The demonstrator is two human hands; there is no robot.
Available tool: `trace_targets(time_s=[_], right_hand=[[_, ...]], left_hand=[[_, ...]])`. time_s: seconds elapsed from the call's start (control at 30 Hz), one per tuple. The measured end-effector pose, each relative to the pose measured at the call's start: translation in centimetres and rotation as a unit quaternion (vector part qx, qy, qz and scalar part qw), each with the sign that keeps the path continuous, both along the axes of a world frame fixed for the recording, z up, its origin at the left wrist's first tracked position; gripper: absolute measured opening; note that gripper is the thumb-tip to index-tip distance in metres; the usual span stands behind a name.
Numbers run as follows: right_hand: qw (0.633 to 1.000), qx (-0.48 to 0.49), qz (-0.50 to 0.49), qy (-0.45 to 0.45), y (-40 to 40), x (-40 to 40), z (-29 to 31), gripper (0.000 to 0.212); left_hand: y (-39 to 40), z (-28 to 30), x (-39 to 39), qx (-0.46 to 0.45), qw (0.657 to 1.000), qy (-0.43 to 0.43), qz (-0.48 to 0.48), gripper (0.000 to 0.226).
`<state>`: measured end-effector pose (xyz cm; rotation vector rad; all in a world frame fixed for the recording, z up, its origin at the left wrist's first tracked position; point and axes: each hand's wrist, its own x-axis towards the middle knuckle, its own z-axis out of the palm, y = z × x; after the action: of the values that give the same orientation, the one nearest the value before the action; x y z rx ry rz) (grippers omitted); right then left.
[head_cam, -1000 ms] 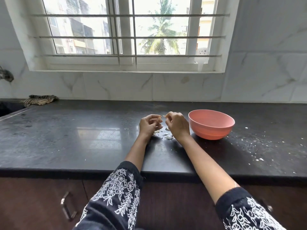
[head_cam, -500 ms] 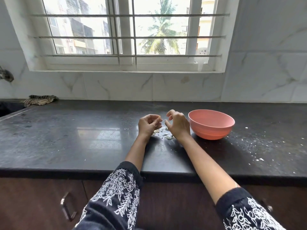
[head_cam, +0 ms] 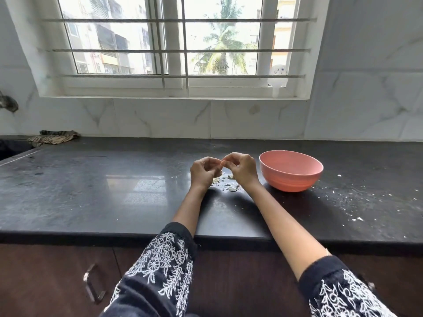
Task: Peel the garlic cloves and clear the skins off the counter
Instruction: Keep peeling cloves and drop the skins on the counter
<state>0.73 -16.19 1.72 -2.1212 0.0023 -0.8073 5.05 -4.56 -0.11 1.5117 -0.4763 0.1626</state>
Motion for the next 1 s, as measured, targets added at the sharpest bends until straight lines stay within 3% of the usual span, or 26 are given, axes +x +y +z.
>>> trace_targets(time_s=[0.27,1.0], right_hand=[[0.999,0.037,0.012,-0.027,0.23,-0.10,0.05,0.002],[0.990,-0.124,-0.060,0.035,-0.02,-0.20,-0.16,0.005]], left_hand=[[-0.07,-0.09,0.37,-0.010,1.000,0.018,0.001,0.008],[-0.50,-0.13,0.18,0.002,1.000,0.003,-0.010,0.012]])
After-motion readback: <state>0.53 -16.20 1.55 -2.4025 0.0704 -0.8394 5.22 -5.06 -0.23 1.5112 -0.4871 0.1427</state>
